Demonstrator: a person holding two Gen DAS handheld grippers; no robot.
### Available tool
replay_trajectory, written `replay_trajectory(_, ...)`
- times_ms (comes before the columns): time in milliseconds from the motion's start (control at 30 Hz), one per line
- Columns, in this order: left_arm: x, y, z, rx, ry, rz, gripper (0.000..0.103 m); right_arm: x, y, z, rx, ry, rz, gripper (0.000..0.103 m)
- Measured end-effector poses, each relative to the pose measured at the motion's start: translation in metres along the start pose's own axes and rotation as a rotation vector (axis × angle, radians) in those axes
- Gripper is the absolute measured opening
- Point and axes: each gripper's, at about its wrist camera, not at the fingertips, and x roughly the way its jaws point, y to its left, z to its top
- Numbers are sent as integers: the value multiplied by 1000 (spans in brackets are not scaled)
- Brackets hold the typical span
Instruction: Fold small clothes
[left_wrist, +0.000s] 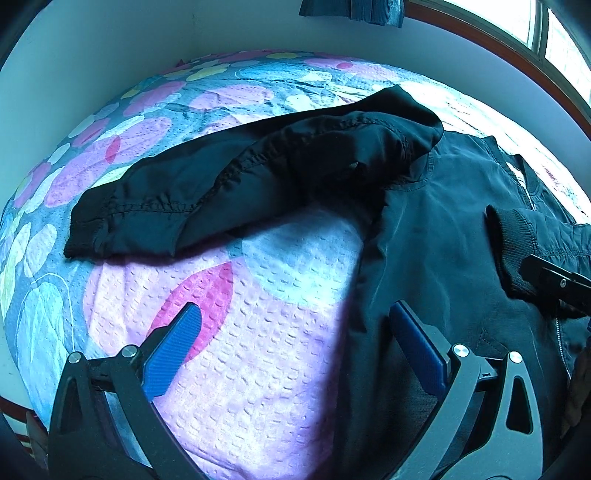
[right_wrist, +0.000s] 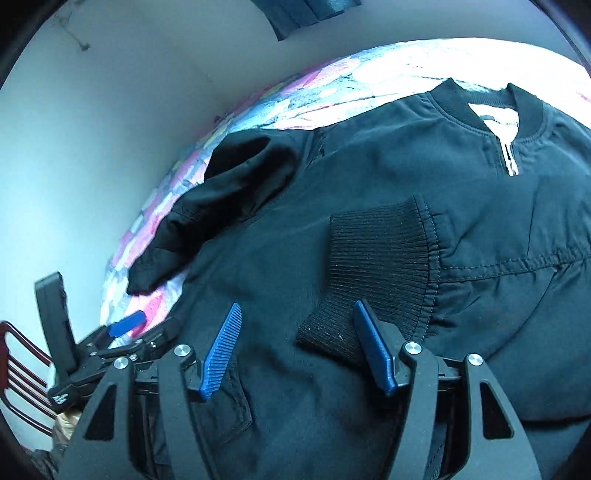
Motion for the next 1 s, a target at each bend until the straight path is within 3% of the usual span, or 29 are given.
replay_trajectory(267,-15,41,3,-89,-46,-113,101,1,-5,0,-13,-13,31,70)
replay_trajectory(433,-13,103,1,-266,-57,-222,101,1,-10,2,-2,-15,55,71)
replay_trajectory(567,5,163,1,-463,-84,-406,101,2,-9,1,-5,-19,62,74)
replay_trajectory(667,15,190,11,-551,-126,-467,101,3,-9,1,-8,-21,63,75)
replay_trajectory(833,38,220,27,-679,-133,-520,101,3,-10,1,-6,-23,69,76)
replay_trajectory(1000,40,224,30,-693,-157,-554,101,1,-12,0,-2,-22,69,76)
